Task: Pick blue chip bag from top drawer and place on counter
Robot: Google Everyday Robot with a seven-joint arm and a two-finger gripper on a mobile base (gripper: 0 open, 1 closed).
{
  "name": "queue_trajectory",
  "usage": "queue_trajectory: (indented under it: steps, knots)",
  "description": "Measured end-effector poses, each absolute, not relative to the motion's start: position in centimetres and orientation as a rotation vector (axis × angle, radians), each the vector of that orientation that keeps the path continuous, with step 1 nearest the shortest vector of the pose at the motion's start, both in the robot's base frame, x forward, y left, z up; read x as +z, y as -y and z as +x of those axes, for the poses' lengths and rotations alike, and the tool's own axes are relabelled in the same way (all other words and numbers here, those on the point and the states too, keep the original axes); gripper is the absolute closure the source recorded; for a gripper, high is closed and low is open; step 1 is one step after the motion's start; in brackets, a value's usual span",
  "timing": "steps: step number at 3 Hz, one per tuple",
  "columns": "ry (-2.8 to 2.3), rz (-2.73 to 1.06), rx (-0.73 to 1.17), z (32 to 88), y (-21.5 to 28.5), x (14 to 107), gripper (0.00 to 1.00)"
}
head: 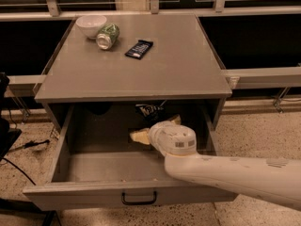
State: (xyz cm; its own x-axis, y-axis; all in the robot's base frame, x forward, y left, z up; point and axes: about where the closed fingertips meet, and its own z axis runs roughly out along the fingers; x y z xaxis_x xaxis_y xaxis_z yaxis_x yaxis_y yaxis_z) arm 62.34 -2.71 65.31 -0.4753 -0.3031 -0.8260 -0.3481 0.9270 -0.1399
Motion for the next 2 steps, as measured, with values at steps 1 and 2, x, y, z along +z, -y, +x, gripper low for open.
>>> queue_trajectory:
  steps: [1,2]
  knots:
    - [-2.093,-0.455,0.043,62.54,2.94,65.2,0.0]
    - [-2.095,-0.442,0.035,63.0,3.1,64.68,0.0]
